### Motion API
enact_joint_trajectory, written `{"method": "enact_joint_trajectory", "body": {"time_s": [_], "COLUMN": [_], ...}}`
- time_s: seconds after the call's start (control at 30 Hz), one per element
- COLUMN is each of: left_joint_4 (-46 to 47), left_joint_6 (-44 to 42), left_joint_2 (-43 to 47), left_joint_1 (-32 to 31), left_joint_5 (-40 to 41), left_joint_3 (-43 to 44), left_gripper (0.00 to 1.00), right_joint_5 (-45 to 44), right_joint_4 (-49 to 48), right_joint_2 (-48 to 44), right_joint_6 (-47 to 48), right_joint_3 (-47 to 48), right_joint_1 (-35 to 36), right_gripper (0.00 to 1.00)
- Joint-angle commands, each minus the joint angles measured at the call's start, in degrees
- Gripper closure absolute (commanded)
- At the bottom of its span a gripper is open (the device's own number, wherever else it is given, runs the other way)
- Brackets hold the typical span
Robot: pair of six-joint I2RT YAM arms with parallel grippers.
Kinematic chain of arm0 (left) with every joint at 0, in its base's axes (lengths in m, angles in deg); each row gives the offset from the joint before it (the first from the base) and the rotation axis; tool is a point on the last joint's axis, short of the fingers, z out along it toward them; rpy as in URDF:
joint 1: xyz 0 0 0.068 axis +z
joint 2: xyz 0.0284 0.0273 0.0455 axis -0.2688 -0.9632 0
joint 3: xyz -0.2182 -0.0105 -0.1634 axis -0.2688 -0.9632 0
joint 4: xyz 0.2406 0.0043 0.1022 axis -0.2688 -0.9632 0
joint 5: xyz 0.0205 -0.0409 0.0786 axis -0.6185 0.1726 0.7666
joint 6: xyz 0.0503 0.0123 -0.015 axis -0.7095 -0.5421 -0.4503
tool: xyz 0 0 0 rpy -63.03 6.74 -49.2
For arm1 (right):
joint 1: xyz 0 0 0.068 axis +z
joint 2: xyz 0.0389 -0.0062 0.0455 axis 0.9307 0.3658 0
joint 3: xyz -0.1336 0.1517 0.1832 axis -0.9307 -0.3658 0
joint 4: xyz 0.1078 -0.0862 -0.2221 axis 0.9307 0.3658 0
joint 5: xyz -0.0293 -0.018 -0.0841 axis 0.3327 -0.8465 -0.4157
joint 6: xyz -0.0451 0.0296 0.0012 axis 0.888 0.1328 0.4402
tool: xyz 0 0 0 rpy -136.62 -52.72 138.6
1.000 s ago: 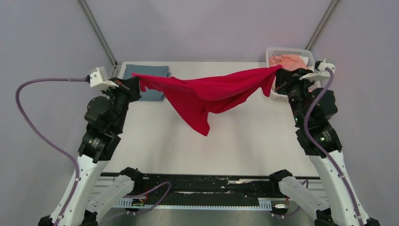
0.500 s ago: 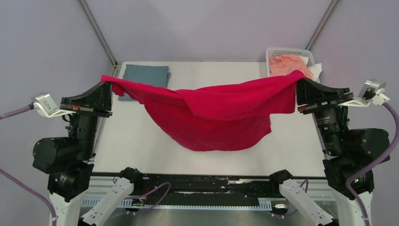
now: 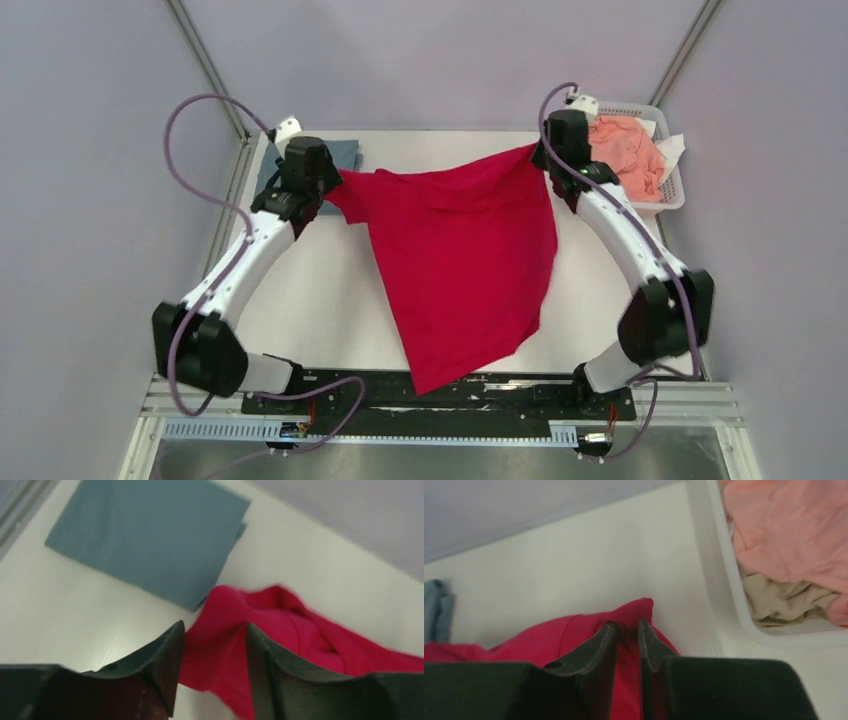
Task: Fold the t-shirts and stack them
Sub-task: Flatten out the tshirt
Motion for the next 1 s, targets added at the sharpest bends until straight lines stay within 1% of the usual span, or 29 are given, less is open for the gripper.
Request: {"method": "enact_joint_trajectory", "body": {"time_s": [0.0,0.03,0.07,0.13,0.17,0.2,0.23,0.33,0.43,0.5,0.57,0.67,0.8,0.9,0.97], "left_joint_4": [-6.95,-7.08,-6.98,-5.72,-5.1,-4.02,-3.37,-0.87,0.53,1.67,2.56,4.45,6.18,3.33,2.9], "left_joint_6": [5.71,5.8,5.87,5.78,5.64,5.62,5.56,5.46,5.37,4.67,3.55,1.74,1.47,1.62,1.99], "left_joint_2": [-11.54,-12.87,-14.72,-15.76,-15.77,-15.47,-14.88,-13.7,-12.26,-11.47,-11.29,-12.67,-19.99,-28.12,-31.4], "left_joint_1": [3.79,3.9,3.96,3.94,3.94,3.96,3.95,3.88,3.67,3.42,2.9,1.93,0.4,-1.02,-1.82], "left_joint_5": [-2.06,-4.26,-5.51,-8.94,-10.86,-12.44,-13.29,-19.03,-22.72,-24.75,-27.12,-32.56,-38.69,-40.76,-41.61], "left_joint_3": [2.05,2.55,3.24,3.09,2.72,1.92,1.35,-1.37,-3.68,-4.52,-4.94,-4.74,-0.74,5.25,6.6], "left_gripper": [0.26,0.18,0.04,0.01,0.0,0.0,0.0,0.0,0.0,0.0,0.0,0.0,0.0,0.0,0.0], "right_joint_5": [1.53,2.59,3.51,4.02,3.87,3.26,2.71,2.68,4.11,7.51,13.16,19.85,20.93,22.31,23.15], "right_joint_4": [1.03,1.08,1.24,1.68,1.71,1.68,1.71,1.77,1.73,1.76,1.75,1.78,1.66,2.09,2.83], "right_joint_2": [16.75,19.97,22.39,25.34,25.75,25.7,25.47,23.62,19.42,15.66,11.4,4.44,-2.98,-6.8,-9.2], "right_joint_6": [-0.56,-0.39,-0.25,-1.09,-1.48,-1.97,-2.42,-2.64,-3.55,-3.77,-4.57,-6.53,-13.17,-14.4,-16.44], "right_joint_3": [5.43,6.82,8.34,9.74,9.73,9.48,9.03,7.54,4.07,-0.06,-4.73,-13.8,-27.26,-35.38,-40.36], "right_joint_1": [-2.17,-2.45,-2.59,-2.72,-2.69,-2.67,-2.66,-2.66,-2.71,-2.67,-2.47,-0.57,4.68,8.42,9.38], "right_gripper": [0.72,0.56,0.43,0.32,0.24,0.1,0.01,0.0,0.0,0.0,0.0,0.0,0.0,0.0,0.0]}}
